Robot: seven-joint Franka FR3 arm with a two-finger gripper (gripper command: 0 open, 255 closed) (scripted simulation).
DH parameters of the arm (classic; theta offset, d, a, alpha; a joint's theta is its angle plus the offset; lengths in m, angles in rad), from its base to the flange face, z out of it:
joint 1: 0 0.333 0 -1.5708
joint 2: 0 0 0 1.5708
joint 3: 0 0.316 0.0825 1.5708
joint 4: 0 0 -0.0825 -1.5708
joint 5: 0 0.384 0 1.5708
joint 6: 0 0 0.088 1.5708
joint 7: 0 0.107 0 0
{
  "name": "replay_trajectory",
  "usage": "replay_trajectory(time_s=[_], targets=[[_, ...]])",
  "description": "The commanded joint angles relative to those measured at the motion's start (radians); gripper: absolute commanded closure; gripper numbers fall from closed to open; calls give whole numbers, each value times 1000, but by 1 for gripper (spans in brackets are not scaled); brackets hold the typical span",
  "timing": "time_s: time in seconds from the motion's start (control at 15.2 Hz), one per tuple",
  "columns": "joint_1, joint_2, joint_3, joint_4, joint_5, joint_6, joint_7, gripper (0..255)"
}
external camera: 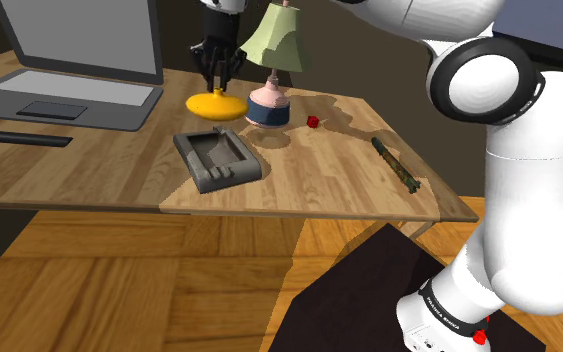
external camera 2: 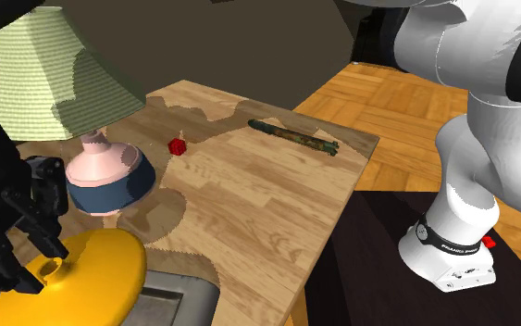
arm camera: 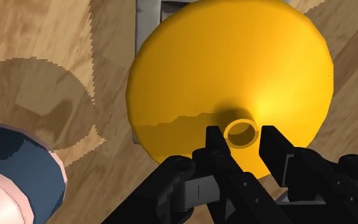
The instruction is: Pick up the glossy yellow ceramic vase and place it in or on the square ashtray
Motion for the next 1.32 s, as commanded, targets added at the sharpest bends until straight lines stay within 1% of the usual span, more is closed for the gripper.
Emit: replay_trajectory(time_s=[0.0,0.33,0.73,1.12,1.25], targets=[[-4,-11,0,-44,1,34,1,255],[-11,-33,0,-147,4,115,3,255],[-17,-44,0,-246,5,203,5,255],[-21,-43,-1,-323,3,280,8,255],[-21,-43,-1,-323,3,280,8,255]])
